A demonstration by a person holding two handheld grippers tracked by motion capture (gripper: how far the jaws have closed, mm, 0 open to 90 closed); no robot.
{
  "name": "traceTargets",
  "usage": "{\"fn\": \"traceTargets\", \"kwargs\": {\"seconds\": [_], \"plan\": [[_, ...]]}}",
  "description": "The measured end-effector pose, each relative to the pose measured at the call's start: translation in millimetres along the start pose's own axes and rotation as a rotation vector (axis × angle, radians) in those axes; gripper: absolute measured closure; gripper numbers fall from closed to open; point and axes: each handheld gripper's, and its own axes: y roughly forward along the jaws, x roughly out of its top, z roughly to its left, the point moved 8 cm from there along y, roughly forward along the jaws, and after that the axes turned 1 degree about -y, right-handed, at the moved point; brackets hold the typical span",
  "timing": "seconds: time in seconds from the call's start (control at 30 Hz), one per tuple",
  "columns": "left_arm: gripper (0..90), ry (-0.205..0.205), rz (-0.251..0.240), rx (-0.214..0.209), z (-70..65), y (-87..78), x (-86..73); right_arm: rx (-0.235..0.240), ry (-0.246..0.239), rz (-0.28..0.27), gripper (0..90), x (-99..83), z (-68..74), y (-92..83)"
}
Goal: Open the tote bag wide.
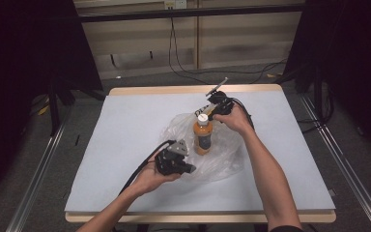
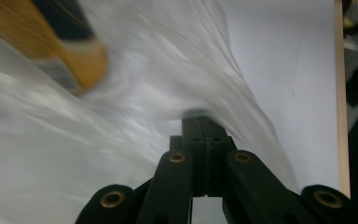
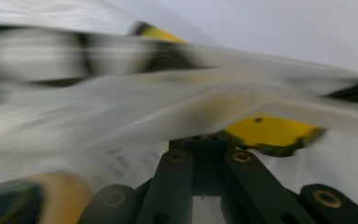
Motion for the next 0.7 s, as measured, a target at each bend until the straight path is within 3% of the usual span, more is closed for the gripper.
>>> {"fn": "traceTargets", "kwargs": {"seconds": [0.07,0.13,0.2,0.23,0.27,0.37,0.47,0.6,0.7], "plan": [[90.0,-0.014,-0.007,0.036,13.5,-6.4,13.7,0.011,-0.037,-0.001,90.0,-4.4,11.7,-8.6],[90.0,-0.018,-0.014,0.04,19.3,-8.7,19.0,0.011,-0.046,-0.002,90.0,-6.8,13.8,-11.3],[90.0,-0.007,-0.001,0.066,28.4,-8.8,25.4,0.032,-0.057,-0.003,90.0,-15.0,18.7,-15.2],[90.0,-0.04,0.027,0.102,44.1,-3.5,28.0,0.034,-0.06,0.002,90.0,-22.9,21.5,-15.1],[90.0,-0.04,0.027,0.102,44.1,-3.5,28.0,0.034,-0.06,0.002,90.0,-22.9,21.5,-15.1],[90.0,-0.095,0.09,0.151,74.0,10.8,18.4,0.038,-0.075,0.016,90.0,-36.1,28.2,-12.6],[90.0,-0.143,0.128,0.186,92.1,19.9,5.8,0.042,-0.092,0.027,90.0,-47.3,30.8,-10.0],[90.0,-0.185,0.181,0.205,108.4,27.2,-13.4,0.032,-0.095,0.048,90.0,-61.8,28.7,-12.1],[90.0,-0.218,0.158,0.2,113.7,25.5,-21.9,0.01,-0.111,0.066,90.0,-72.7,22.7,-14.1]]}}
